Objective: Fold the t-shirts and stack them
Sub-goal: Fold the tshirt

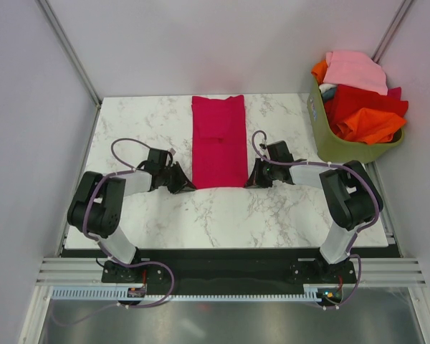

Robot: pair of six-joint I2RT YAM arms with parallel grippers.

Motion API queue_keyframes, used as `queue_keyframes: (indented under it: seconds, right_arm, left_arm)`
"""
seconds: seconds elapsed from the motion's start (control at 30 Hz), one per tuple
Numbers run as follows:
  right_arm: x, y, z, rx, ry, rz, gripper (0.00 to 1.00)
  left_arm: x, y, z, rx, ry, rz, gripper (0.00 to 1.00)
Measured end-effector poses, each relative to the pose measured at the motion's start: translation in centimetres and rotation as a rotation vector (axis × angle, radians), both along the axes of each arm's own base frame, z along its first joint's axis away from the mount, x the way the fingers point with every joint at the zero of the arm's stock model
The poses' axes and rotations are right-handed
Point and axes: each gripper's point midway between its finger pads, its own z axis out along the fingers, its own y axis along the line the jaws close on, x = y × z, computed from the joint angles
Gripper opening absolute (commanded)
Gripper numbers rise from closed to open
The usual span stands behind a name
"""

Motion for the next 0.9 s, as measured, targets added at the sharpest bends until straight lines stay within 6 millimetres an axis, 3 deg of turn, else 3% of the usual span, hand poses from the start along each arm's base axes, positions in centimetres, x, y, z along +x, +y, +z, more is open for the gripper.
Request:
queue_keyframes:
  seconds: [0.07, 0.37, 0.53, 0.9]
  right_arm:
    - [0.0, 0.0, 0.0, 0.0, 0.0, 0.0, 0.0]
    - [-0.5, -0.3, 1.1, -0.002, -0.014, -0.002, 0.0]
    - [-1.9, -0.7, 4.0, 0.025, -0.073, 0.003, 0.0]
    - [-7.5, -2.3, 10.3, 0.086, -0.184, 0.031, 0.0]
  left_arm:
    - [0.0, -0.1, -0.3, 0.003, 0.005, 0.0, 0.02]
    - [-0.7, 0.1, 0.7, 0.002, -0.022, 0.002, 0.02]
    - [-1.8, 0.1, 3.8, -0.023, -0.098, -0.009, 0.02]
    - [-7.4, -0.1, 10.9, -0.102, -0.254, -0.071, 0.02]
